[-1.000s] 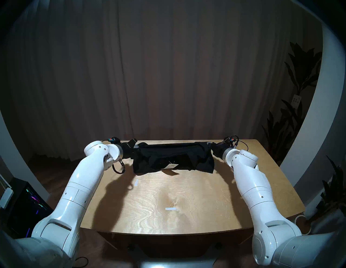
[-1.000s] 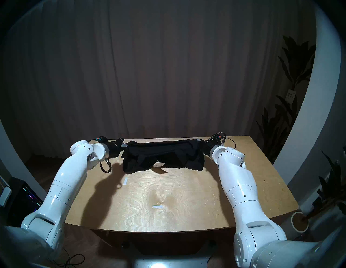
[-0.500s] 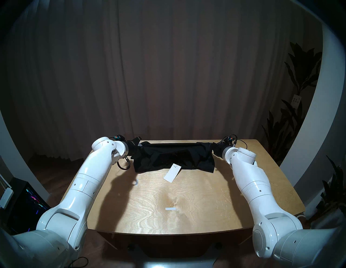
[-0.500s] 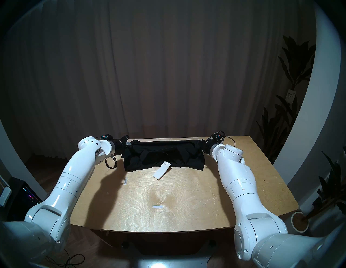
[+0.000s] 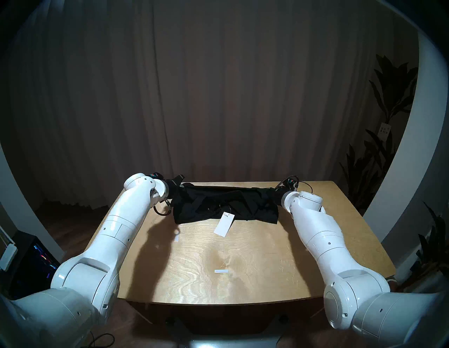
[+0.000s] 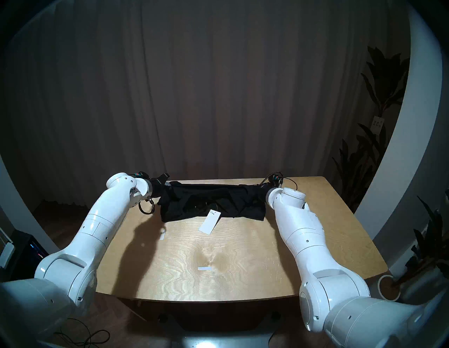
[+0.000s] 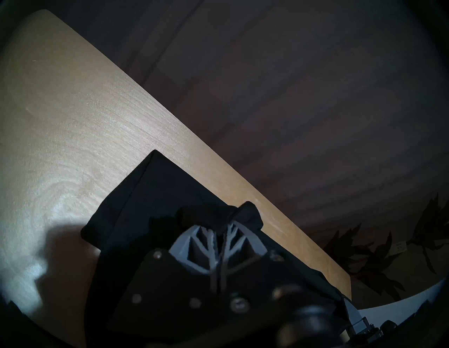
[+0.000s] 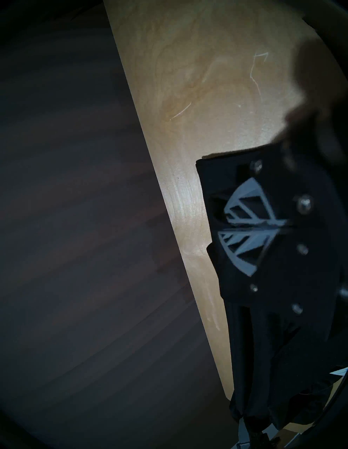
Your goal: Fold the shirt by bringing both sleeves in and then folding it in half
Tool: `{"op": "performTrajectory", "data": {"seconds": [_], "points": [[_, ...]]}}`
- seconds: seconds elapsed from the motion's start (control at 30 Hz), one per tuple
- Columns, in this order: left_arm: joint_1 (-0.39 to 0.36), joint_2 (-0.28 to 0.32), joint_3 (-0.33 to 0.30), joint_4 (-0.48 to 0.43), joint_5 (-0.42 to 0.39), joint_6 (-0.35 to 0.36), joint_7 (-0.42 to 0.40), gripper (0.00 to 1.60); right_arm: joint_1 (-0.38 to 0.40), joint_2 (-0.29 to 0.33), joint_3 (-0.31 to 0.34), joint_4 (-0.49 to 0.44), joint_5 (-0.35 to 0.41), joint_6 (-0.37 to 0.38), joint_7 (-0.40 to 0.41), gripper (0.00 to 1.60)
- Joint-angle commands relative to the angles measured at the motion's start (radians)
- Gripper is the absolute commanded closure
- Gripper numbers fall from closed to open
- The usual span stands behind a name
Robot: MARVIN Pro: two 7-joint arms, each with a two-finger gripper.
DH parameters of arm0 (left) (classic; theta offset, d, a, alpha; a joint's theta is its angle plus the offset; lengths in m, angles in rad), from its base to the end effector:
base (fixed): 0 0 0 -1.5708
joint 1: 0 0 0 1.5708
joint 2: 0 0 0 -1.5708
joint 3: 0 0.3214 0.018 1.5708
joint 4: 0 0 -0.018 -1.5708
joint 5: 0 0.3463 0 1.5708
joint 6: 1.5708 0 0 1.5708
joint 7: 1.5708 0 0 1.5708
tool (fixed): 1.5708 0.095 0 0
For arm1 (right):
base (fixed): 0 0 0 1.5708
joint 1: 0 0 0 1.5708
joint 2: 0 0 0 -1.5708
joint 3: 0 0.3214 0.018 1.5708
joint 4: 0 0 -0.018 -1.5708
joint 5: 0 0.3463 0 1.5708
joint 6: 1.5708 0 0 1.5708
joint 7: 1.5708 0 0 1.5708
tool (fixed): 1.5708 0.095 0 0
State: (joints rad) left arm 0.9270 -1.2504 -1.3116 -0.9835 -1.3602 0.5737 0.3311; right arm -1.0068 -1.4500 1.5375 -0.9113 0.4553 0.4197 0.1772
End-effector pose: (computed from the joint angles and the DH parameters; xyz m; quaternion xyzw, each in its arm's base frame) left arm 0.6197 0.0704 -0.3010 0.8386 0.2732 0.3829 0.2747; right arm 0.6118 -0.0324 -0.3490 -0.8348 0.0729 -0.5085 0.1981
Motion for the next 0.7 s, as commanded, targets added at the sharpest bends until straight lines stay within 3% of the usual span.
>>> {"op": "performTrajectory", "data": {"seconds": [0.0, 0.5, 0.57, 0.6, 0.67], "points": [[-0.093, -0.006, 0.000, 0.033, 0.021, -0.024, -0.006, 1.60, 0.064, -0.020, -0.014, 0.008, -0.013, -0.025, -0.014, 1.60], [-0.137, -0.041, 0.046, 0.179, 0.081, -0.053, -0.013, 1.60, 0.120, -0.041, -0.064, 0.087, -0.064, -0.056, -0.063, 1.60], [-0.143, -0.043, 0.051, 0.193, 0.087, -0.057, -0.014, 1.39, 0.128, -0.040, -0.068, 0.097, -0.071, -0.059, -0.069, 1.60], [-0.151, -0.044, 0.057, 0.210, 0.094, -0.060, -0.016, 1.16, 0.136, -0.037, -0.073, 0.109, -0.078, -0.063, -0.074, 1.60], [-0.160, -0.044, 0.061, 0.224, 0.100, -0.064, -0.018, 1.17, 0.143, -0.034, -0.077, 0.119, -0.085, -0.066, -0.079, 1.60]]}}
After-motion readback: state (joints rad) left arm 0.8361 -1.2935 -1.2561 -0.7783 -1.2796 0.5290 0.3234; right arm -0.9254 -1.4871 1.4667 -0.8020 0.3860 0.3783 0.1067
